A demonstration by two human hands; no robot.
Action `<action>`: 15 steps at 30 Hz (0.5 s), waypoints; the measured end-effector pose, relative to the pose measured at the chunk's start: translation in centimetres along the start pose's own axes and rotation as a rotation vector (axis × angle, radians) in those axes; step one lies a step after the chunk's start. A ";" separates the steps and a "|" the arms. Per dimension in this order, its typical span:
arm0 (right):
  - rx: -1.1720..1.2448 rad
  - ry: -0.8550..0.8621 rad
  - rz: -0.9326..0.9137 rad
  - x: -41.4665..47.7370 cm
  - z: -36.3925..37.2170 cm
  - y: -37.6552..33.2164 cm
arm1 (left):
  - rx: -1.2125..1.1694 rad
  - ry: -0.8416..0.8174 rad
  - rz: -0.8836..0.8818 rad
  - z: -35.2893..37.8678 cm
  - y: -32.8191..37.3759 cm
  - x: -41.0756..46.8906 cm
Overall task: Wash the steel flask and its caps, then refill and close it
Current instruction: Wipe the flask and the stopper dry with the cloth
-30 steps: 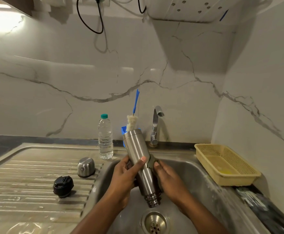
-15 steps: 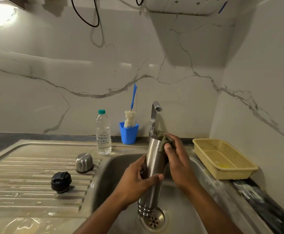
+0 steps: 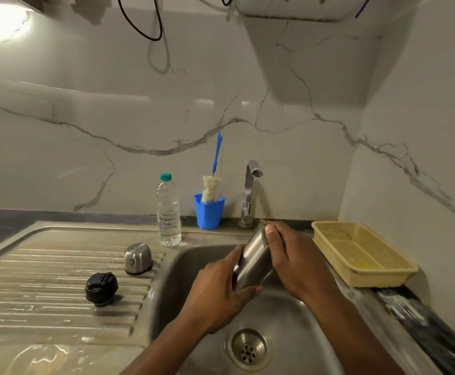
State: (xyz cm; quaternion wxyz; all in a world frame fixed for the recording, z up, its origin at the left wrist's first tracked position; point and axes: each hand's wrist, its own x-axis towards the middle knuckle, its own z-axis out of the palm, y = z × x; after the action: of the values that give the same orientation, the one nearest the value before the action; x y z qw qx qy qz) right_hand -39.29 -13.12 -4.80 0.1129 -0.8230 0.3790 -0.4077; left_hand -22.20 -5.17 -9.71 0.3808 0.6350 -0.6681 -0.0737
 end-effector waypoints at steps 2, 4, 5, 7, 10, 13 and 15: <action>-0.138 0.003 0.014 -0.1 0.2 -0.2 | 0.037 0.018 -0.023 0.0 0.0 -0.1; -0.170 0.016 -0.050 -0.1 0.6 -0.1 | 0.037 0.051 -0.037 -0.4 -0.2 -0.1; -0.132 0.024 -0.094 0.0 0.8 0.1 | 0.011 0.060 -0.046 -0.6 -0.3 -0.1; 0.074 0.026 -0.132 0.0 0.9 -0.1 | -0.103 0.056 -0.054 -0.8 -0.4 0.1; 0.494 0.041 -0.032 -0.2 1.0 -0.5 | -0.309 0.005 -0.007 -0.7 -0.3 0.1; 0.799 0.019 0.140 -0.2 1.1 -0.6 | -0.491 -0.101 0.027 -0.9 0.4 0.0; 0.877 0.020 0.230 0.0 1.5 -0.2 | -0.574 -0.137 0.009 -1.1 0.4 0.0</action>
State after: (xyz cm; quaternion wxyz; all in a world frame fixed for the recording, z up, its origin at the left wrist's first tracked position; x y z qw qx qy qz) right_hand -38.00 -13.15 -5.63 0.4919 -0.6461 0.2603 -0.5224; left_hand -21.86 -4.67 -8.70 0.4991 0.4918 -0.6468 -0.3010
